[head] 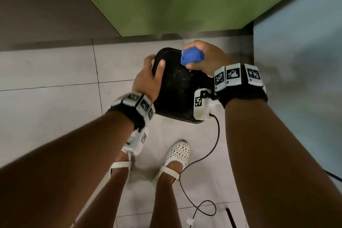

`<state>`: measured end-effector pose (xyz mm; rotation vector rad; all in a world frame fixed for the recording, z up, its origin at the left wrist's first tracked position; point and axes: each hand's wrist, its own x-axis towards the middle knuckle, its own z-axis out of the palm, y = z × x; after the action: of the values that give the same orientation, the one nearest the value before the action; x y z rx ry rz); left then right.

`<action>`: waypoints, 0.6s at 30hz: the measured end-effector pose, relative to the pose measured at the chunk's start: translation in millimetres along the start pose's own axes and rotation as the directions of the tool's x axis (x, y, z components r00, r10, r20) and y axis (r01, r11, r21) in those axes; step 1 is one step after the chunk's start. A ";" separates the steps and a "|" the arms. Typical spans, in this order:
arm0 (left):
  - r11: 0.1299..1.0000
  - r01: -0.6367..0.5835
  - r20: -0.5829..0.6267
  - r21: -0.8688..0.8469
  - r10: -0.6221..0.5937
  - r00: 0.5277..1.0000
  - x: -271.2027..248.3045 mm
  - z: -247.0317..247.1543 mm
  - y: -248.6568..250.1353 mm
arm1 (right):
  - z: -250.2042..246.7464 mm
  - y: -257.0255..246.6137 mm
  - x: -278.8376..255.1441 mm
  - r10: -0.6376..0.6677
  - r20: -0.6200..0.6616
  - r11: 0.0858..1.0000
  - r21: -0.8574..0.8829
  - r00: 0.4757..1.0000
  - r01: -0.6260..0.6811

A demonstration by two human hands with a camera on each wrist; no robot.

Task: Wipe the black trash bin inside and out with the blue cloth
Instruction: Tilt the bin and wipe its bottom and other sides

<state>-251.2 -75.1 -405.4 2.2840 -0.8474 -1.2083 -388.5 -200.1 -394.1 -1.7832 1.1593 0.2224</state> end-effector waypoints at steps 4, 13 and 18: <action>0.985 -0.098 0.037 -0.144 0.105 0.994 36.9 8.3 15.3 | 9.1 1.8 -3.5 0.017 -0.086 0.999 0.036 0.996 -0.014; 0.962 -0.129 -0.032 -0.239 0.125 0.992 47.5 16.2 3.6 | 48.8 9.0 -45.8 0.323 -0.580 0.942 0.276 0.747 -0.193; 0.954 -0.125 -0.041 -0.274 0.119 0.992 50.5 19.0 1.2 | 59.3 -11.7 -33.6 0.365 -0.637 0.928 0.195 0.679 -0.316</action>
<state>-245.5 -112.0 -444.4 1.9896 -0.7471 -1.1617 -378.0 -131.8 -397.9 -1.6000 1.9981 -0.2761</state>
